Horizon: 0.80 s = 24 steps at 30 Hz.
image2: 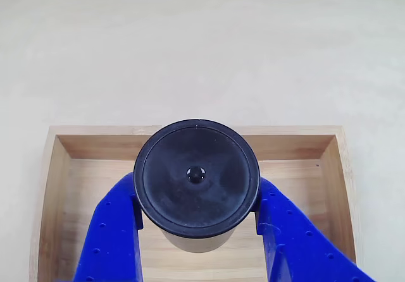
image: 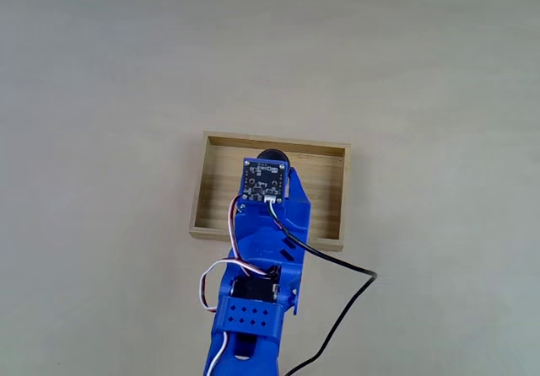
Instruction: Place the black cylinder in the wooden box then return to rest.
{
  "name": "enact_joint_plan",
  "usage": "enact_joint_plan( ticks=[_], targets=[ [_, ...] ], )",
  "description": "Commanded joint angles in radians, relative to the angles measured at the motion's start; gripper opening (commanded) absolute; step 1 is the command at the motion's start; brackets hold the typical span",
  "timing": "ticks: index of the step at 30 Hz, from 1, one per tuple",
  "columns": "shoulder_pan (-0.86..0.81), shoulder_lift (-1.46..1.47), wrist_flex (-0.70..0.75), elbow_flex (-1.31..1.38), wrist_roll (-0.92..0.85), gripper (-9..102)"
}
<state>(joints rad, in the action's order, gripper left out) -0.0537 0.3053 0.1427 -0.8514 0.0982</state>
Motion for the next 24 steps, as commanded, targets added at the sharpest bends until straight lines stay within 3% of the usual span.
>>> enact_joint_plan(
  ticks=[1, 24],
  targets=[
    [-0.006, -0.012, -0.054, 0.032, -0.006, 18],
    [0.021, -0.160, -0.123, 0.031, -0.012, 18]
  ],
)
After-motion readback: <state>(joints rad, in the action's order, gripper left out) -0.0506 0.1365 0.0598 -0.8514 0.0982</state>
